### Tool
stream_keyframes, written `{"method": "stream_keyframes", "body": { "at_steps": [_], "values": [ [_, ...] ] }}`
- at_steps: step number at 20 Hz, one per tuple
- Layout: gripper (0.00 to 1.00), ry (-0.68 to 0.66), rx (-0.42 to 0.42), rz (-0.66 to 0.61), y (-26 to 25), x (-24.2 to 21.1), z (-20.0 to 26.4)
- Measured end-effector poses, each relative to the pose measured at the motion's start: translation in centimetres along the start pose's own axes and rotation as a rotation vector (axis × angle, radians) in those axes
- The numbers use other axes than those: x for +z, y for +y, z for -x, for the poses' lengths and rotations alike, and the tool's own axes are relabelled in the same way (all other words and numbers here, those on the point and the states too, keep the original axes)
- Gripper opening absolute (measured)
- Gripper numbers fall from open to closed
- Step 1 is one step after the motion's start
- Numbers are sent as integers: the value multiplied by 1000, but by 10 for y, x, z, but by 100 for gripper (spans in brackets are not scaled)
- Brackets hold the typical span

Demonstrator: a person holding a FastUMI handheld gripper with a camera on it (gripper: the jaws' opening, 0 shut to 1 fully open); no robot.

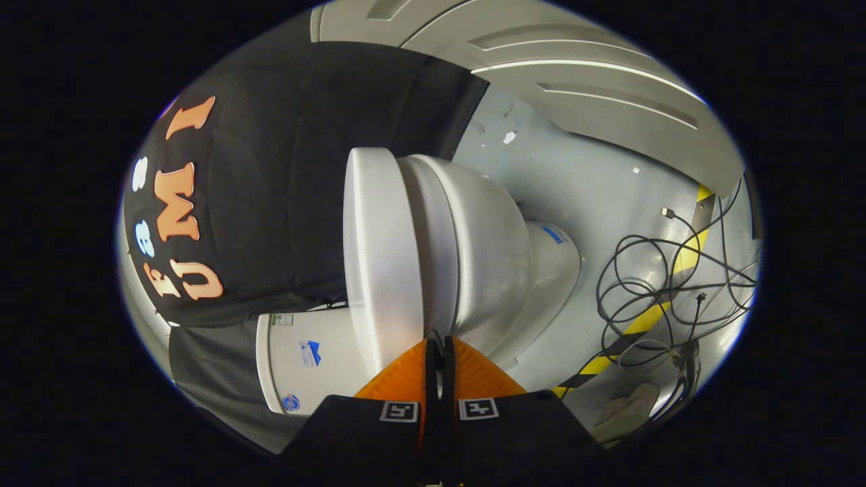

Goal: Open the toilet lid.

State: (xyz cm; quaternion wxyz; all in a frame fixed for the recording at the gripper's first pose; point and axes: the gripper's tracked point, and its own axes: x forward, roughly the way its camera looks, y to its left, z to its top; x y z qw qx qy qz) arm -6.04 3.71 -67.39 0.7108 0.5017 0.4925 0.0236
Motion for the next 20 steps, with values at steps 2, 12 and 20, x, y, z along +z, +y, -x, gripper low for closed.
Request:
{"method": "stream_keyframes", "body": {
  "at_steps": [2, 12, 20],
  "values": [
    [8, -19, -34, 40, 2, 2, -2],
    [8, -87, -53, 140, 57, 4, 18],
    [8, -135, -43, 249, 125, -11, 39]
  ]
}}
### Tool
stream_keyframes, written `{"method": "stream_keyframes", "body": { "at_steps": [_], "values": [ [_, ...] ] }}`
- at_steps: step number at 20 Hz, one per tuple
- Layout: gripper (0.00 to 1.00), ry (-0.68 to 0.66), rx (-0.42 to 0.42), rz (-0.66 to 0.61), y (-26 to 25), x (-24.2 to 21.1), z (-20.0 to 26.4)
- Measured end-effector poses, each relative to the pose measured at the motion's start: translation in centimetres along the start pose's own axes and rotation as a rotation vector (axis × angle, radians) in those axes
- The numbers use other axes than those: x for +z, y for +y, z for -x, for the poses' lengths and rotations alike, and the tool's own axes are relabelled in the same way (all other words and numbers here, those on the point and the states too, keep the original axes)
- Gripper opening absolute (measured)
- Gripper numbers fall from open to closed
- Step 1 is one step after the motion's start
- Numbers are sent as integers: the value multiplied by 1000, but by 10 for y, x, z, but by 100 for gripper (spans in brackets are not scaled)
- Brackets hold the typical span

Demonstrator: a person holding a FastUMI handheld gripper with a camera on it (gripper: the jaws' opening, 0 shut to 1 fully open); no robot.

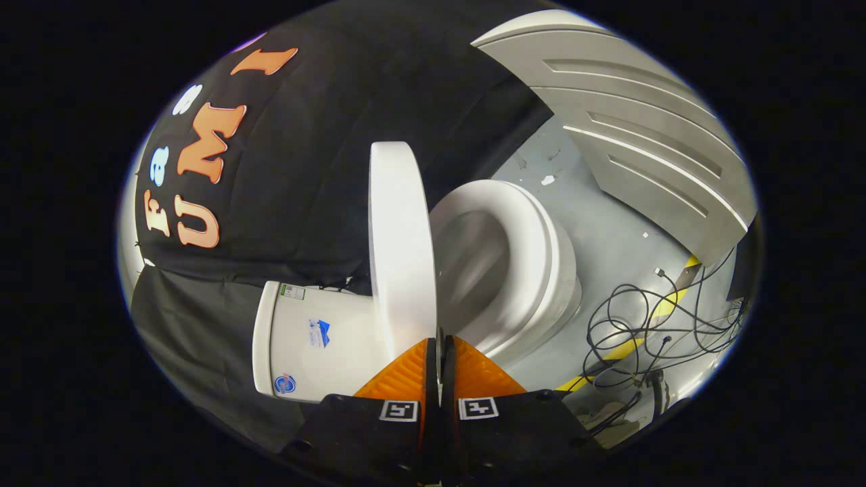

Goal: Open the toilet lid.

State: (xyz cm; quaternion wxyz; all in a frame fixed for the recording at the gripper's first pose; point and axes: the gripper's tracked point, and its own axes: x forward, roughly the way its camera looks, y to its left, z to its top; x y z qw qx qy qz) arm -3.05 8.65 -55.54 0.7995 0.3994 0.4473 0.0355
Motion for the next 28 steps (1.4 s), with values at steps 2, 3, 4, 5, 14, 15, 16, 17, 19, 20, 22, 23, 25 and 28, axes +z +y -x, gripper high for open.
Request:
{"method": "stream_keyframes", "body": {
  "at_steps": [2, 3, 4, 5, 14, 15, 16, 17, 19, 20, 22, 23, 25, 28],
  "values": [
    [8, -12, 4, 15, 17, 0, 4],
    [8, -17, 5, 32, 26, -1, 7],
    [8, -22, 2, 47, 34, -3, 8],
    [8, -29, 1, 56, 40, -4, 11],
    [9, -57, 8, 174, 105, -24, 22],
    [9, -59, 7, 187, 112, -26, 24],
    [9, -60, 8, 202, 119, -29, 24],
    [9, -59, 5, 216, 128, -33, 23],
    [8, -67, -5, 250, 142, -38, 23],
    [8, -69, -5, 269, 149, -43, 23],
    [8, -77, -3, 298, 164, -49, 25],
    [9, -80, 0, 311, 172, -55, 23],
    [8, -88, 3, 348, 186, -63, 22],
    [8, -91, 2, 412, 209, -77, 18]
  ]
}}
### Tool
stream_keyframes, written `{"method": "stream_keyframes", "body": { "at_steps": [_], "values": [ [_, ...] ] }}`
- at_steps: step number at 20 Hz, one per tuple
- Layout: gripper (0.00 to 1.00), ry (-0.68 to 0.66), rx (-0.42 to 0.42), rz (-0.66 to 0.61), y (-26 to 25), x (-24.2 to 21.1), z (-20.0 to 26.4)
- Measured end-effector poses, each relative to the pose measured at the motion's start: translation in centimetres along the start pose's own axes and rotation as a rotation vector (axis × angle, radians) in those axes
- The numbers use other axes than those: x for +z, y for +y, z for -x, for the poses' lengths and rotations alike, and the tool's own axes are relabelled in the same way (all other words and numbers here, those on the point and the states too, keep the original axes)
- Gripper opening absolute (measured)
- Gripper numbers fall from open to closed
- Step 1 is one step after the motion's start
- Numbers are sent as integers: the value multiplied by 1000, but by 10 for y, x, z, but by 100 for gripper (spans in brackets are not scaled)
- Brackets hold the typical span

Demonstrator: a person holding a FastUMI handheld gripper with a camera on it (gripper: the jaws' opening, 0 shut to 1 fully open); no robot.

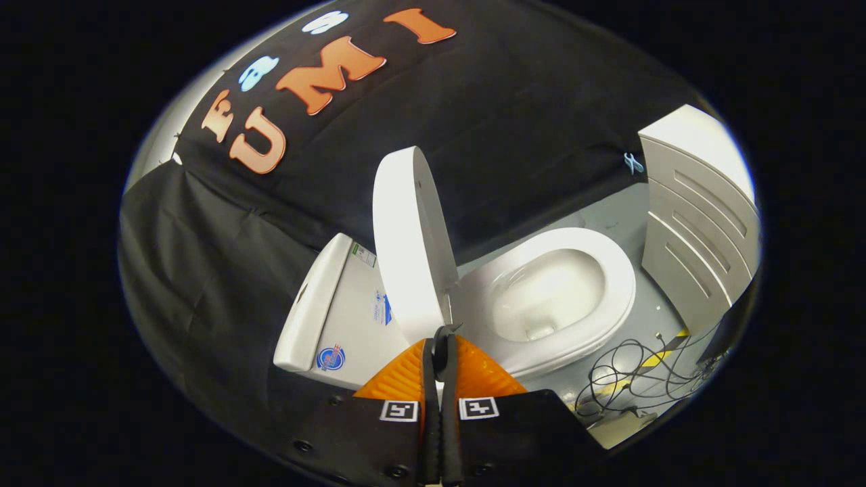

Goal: Open the toilet lid.

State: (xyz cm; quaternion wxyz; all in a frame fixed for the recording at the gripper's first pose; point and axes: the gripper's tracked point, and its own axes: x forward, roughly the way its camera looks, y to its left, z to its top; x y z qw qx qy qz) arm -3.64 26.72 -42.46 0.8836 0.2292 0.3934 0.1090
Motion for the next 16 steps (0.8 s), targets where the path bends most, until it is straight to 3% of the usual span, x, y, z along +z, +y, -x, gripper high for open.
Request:
{"method": "stream_keyframes", "body": {
  "at_steps": [16],
  "values": [
    [8, -8, -19, 169, 88, -30, -17]
  ]
}}
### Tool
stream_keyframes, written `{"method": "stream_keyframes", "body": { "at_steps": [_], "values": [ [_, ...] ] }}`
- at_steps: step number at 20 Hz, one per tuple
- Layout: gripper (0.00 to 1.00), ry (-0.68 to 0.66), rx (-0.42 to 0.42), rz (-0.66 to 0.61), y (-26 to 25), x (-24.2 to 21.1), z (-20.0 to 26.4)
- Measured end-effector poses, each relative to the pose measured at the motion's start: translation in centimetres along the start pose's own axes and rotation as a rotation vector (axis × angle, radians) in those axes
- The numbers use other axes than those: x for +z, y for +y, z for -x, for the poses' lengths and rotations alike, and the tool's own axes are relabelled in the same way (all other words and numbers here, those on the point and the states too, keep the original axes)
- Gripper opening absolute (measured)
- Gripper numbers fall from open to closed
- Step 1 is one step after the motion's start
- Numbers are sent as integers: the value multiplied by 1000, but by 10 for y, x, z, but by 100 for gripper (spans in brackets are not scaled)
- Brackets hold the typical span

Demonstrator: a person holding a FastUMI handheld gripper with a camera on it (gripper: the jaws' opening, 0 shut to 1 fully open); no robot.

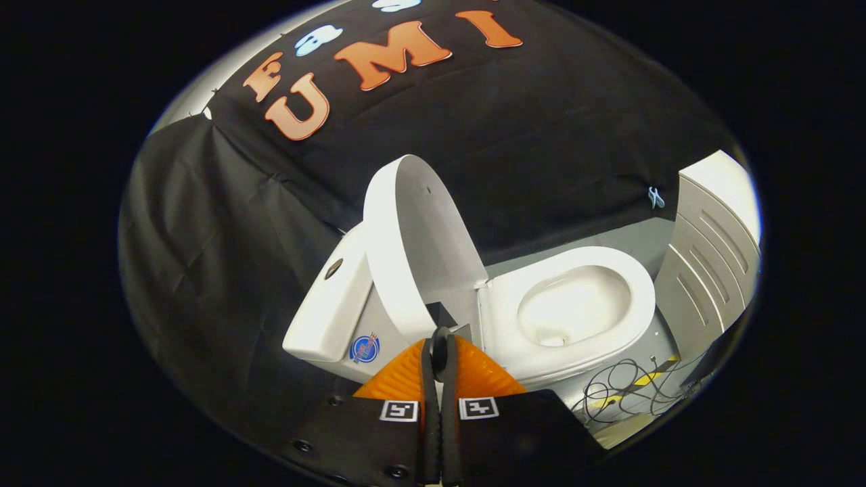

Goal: Open the toilet lid.

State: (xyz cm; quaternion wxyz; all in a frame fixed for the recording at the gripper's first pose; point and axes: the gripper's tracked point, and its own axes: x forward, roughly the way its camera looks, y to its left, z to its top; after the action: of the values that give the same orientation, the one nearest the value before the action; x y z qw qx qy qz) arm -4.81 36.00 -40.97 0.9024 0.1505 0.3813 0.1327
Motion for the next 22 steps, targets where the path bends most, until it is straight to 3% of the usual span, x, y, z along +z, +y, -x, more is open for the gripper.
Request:
{"method": "stream_keyframes", "body": {
  "at_steps": [12, 22],
  "values": [
    [9, 28, 12, 165, 70, -32, -24],
    [9, -10, -85, 290, 74, -34, -24]
  ]
}}
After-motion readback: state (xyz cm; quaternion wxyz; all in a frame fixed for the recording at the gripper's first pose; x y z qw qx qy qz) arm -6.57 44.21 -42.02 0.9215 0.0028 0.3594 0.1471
